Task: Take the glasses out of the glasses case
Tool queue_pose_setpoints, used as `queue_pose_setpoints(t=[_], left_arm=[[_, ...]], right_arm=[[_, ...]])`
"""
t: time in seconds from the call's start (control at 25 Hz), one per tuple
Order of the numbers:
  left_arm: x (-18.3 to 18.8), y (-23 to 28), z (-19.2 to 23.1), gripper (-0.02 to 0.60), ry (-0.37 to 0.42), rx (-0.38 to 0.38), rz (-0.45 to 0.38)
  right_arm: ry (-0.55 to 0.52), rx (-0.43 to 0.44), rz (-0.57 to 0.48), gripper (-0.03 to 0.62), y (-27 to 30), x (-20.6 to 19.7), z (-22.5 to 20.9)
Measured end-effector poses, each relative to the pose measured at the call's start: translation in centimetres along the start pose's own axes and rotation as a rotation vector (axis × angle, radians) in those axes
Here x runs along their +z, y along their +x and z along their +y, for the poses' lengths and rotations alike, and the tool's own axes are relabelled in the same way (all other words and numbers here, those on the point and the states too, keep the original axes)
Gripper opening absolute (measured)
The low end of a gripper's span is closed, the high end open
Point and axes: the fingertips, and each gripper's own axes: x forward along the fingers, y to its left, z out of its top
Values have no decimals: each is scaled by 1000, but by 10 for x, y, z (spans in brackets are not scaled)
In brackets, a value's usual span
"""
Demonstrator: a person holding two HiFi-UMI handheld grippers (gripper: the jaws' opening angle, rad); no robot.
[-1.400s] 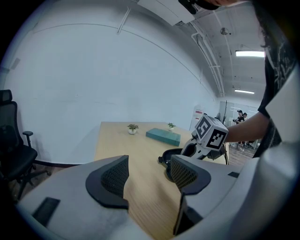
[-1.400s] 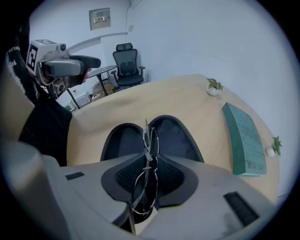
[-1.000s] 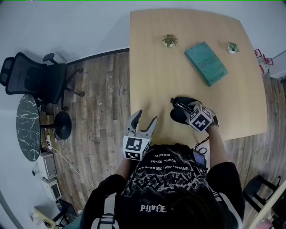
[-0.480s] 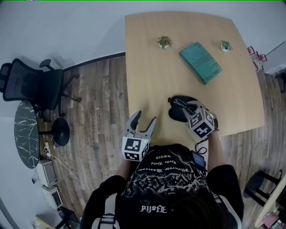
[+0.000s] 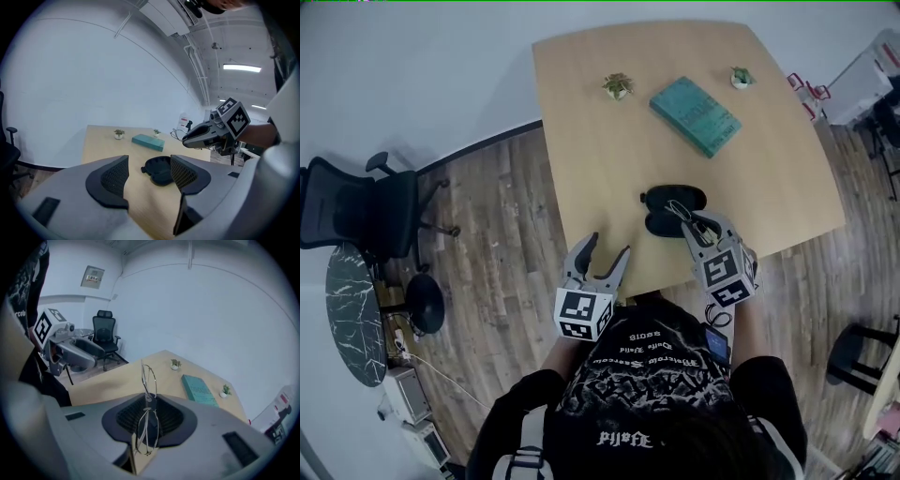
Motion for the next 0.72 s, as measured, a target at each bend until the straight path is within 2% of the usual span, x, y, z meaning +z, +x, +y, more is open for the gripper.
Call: queue_pose_setpoints(t=[0.4,0.72], left_arm=[[3,-29,-20,285,38,-90,-32],[7,-56,-21,285,30,-100,-86]], right_arm=[[281,-261,-224,78,-62,5,14],[367,-369,-315,78,-88,-11,44]])
